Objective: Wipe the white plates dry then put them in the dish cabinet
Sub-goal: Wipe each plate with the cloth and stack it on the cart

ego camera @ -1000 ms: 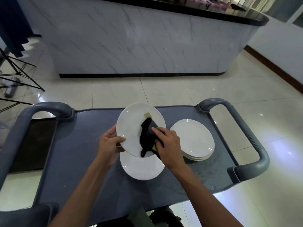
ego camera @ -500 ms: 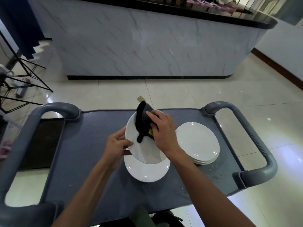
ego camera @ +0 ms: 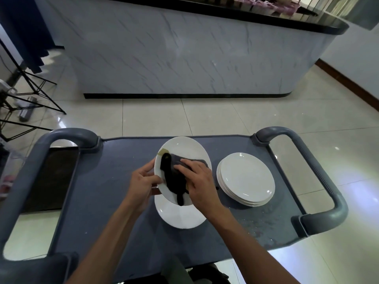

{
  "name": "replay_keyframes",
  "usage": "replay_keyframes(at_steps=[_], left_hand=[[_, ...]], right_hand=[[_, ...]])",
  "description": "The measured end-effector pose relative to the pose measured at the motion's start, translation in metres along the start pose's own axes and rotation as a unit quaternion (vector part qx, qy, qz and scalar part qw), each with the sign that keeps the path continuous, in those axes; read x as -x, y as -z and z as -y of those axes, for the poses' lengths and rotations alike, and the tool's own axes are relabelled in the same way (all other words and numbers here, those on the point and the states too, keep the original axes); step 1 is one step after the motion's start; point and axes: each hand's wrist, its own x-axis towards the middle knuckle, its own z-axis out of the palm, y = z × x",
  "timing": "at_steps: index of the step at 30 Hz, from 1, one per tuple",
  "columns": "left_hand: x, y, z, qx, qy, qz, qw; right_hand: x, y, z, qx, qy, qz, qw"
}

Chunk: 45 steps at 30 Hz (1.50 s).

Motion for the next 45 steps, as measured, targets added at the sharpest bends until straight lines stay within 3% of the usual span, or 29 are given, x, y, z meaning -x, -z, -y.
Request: replay_keyframes(at_steps=[6, 11, 15, 26, 36, 45], left_hand=[[0.0, -0.006, 0.0, -0.019, 0.004, 0.051, 0.999], [-0.002, -0.006, -0.001, -0.025, 0.015, 0.047, 0.998], [0.001, -0.007, 0.0, -0.02, 0.017, 0.034, 0.999], [0.002, -0.006, -0.004, 0.037, 0.025, -0.032, 0.998], [-0.006, -0.012, -0.007, 0.082, 0.016, -0.084, 0.993], [-0.005, -0.01, -0.007, 0.067, 0.0, -0.088, 0.994]], right_hand=[[-0.008, -0.001, 0.0, 0.002, 0.014, -0.033, 0.999], [-0.026, 0.0, -0.001, -0.003, 0.01, -0.061, 0.998], [-0.044, 0.007, -0.007, -0.01, -0.042, -0.103, 0.994], [-0.039, 0.016, -0.04, 0.001, -0.161, -0.112, 0.981], [0.002, 0.0, -0.017, 0.0, -0.106, -0.071, 0.992], [0.014, -0.012, -0.002, -0.022, -0.039, -0.052, 0.998]])
